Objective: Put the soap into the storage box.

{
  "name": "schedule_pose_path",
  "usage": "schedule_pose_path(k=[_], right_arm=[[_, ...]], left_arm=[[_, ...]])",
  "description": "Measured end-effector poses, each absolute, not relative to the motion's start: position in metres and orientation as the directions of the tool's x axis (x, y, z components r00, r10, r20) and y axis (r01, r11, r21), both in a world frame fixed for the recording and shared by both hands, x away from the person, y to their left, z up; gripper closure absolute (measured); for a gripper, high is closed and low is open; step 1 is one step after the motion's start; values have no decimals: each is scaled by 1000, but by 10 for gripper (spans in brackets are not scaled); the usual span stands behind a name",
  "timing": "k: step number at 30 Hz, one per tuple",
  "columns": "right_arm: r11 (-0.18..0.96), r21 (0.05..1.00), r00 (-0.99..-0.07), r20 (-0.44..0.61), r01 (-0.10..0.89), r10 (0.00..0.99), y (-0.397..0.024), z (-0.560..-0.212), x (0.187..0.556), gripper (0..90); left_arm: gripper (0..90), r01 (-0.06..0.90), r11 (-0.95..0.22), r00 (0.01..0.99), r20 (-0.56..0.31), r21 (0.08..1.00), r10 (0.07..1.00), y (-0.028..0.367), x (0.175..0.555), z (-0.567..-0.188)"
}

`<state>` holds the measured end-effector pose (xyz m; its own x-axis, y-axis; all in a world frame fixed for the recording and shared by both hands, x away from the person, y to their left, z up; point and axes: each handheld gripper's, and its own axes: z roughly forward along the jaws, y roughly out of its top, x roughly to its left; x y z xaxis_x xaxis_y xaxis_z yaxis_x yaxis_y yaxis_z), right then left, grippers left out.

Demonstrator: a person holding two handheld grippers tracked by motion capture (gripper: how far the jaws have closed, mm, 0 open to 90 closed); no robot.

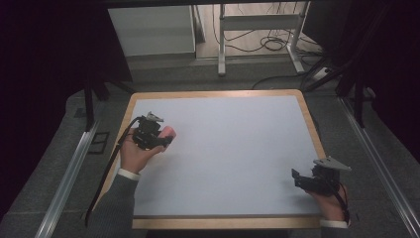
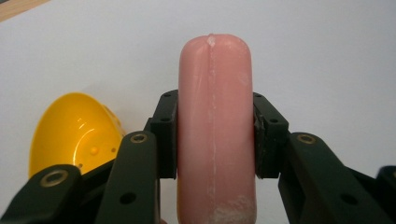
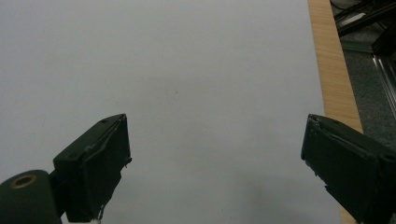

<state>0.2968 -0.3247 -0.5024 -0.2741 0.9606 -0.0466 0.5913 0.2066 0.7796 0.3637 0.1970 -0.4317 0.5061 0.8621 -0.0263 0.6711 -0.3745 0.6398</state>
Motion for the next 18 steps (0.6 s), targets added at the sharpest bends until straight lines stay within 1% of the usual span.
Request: schedule_pose_path(k=[12,18], right_arm=[[206,776,-273,-45,596,961,-324,-503,297,78],[210,776,-273,-50,595,961,-324,-503,297,78]], left_arm=[[601,692,-346,467,-28,634,884,214,370,-431],[602,688,-325,446,-25,650,895,222,371,-428]])
